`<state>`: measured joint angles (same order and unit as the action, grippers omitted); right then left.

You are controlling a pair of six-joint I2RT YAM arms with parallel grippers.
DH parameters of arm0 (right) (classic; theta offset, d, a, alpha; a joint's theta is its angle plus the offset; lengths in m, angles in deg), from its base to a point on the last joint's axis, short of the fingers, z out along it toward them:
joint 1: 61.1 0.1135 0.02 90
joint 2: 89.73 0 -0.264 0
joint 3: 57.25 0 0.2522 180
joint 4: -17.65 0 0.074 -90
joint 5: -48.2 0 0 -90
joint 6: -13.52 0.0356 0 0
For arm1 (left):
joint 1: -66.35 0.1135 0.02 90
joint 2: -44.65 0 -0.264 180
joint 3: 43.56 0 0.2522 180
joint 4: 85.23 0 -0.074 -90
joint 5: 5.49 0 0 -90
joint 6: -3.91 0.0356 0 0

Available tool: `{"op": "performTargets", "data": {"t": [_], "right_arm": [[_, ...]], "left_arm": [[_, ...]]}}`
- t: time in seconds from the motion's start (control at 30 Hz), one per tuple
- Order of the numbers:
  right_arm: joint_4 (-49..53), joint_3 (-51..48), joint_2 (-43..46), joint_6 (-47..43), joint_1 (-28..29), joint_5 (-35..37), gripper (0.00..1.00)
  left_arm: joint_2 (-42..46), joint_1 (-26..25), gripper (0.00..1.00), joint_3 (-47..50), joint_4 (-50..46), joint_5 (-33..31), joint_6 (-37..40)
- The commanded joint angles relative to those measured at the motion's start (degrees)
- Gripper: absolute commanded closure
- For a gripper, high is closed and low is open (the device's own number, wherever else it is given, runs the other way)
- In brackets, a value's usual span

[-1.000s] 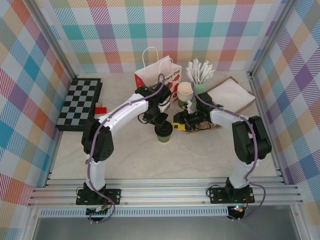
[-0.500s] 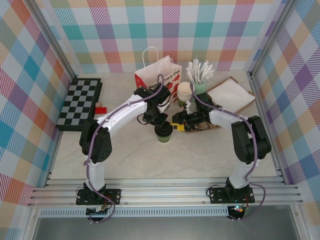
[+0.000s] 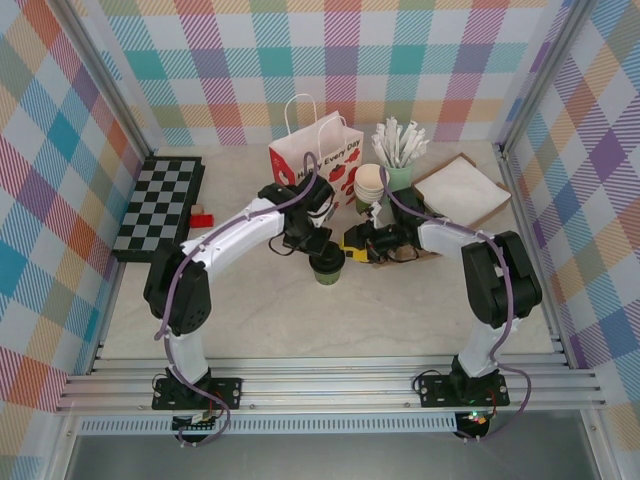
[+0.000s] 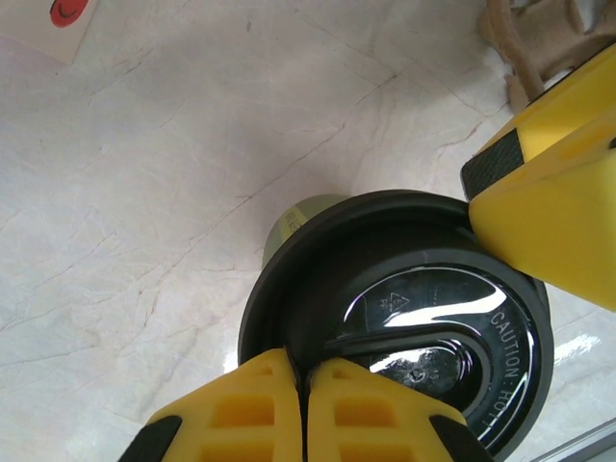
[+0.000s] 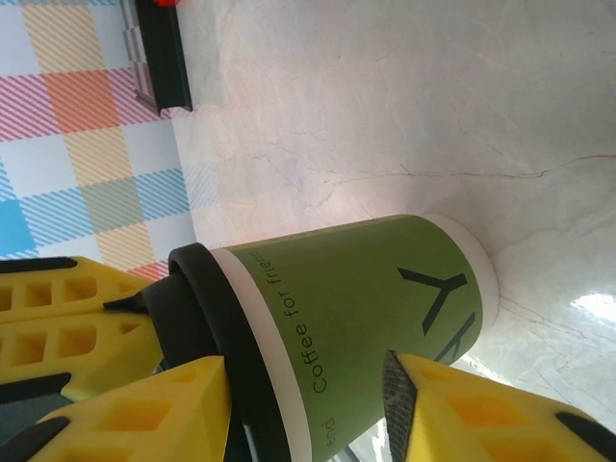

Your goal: Pack the takeout coffee

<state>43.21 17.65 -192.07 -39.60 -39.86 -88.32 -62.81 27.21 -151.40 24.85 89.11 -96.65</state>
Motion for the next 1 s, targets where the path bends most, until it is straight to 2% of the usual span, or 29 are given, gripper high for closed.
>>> {"op": "performTargets", "data": {"t": [0.0, 0.07, 0.17, 0.23, 0.37, 0.5, 0.63, 0.77, 0.97], "right_arm": [[5.84, 2.78, 2.59, 1.22, 2.06, 7.58, 0.45], [4.92, 3.84, 6.73, 3.33, 2.06, 11.61, 0.34], [0.66, 1.1, 12.31, 7.54, 2.06, 16.5, 0.17], [-3.86, -2.82, 15.07, 10.41, 2.14, 17.33, 0.1], [-13.46, -12.74, 19.96, 17.31, 2.63, 19.54, 0.0], [-22.62, -20.93, 23.5, 21.81, 3.93, 21.68, 0.0], [-27.21, -24.88, 24.91, 21.5, 6.34, 24.03, 0.0], [-33.18, -27.68, 23.72, 22.24, 9.57, 25.66, 0.0], [-41.85, -30.08, 20.01, 23.91, 15.23, 30.58, 0.01]], "left_arm": [[-6.04, -0.11, 1.0, -3.4, -10.99, -2.96, -4.31], [-5.04, -0.06, 1.0, -9.03, -13.25, -4.97, -7.7], [-2.77, -0.23, 1.0, -10.0, -10.96, -2.5, -14.45], [-1.13, -0.48, 1.0, -8.58, -9.07, -1.7, -18.79], [1.7, -1.52, 1.0, -5.89, -6.96, -5.76, -28.8], [3.0, -1.86, 1.0, -3.39, -6.6, -8.4, -42.27], [2.74, -2.82, 1.0, -2.51, -7.74, -11.05, -51.22], [2.55, -3.18, 1.0, 0.2, -5.92, -10.54, -57.55], [1.9, -3.34, 1.0, 0.87, -6.64, -11.13, -62.14]]}}
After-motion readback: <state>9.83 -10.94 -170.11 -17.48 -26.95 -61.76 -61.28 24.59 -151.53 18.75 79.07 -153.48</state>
